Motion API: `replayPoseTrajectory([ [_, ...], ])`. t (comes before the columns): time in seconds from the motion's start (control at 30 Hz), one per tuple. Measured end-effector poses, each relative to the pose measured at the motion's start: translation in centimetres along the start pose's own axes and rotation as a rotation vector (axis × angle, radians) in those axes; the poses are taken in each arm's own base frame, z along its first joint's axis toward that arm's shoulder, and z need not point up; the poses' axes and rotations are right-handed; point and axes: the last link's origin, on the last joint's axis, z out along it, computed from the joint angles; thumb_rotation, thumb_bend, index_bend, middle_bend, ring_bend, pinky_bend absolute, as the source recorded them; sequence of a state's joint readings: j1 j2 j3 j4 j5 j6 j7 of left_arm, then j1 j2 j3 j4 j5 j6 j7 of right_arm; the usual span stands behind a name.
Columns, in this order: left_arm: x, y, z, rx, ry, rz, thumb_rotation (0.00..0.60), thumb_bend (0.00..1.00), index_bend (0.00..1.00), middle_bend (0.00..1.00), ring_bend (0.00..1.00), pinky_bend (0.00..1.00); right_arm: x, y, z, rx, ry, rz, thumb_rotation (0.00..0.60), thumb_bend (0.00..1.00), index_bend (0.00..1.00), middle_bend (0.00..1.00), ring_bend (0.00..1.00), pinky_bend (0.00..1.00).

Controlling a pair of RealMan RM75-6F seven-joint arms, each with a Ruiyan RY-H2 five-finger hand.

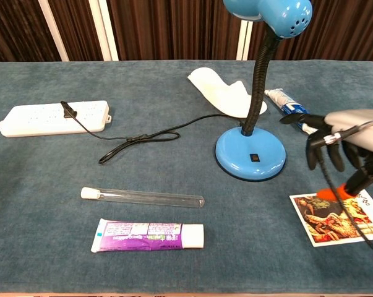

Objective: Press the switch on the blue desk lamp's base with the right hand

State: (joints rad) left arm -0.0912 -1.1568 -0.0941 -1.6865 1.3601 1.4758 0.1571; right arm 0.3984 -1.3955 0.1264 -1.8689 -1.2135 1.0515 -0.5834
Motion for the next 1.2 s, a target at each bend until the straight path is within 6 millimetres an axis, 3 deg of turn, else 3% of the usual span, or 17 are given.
replayPoseTrajectory([
  [0.53,0.0,-0.2,0.1,0.009,-0.003,0.001,0.600,0.53,0.21,0.10,0.01,0.00,-2.2,-1.7,3.3,-0.039,-0.090,-0.036,0.600,0.25,0.00,0.52,0.63,0.80],
  [1.2,0.0,-0.2,0.1,0.013,-0.004,0.002,0.600,0.53,0.21,0.10,0.01,0.00,-3.8,-1.6,3.7,-0.044,-0.111,-0.030,0.600,0.25,0.00,0.52,0.63,0.90],
])
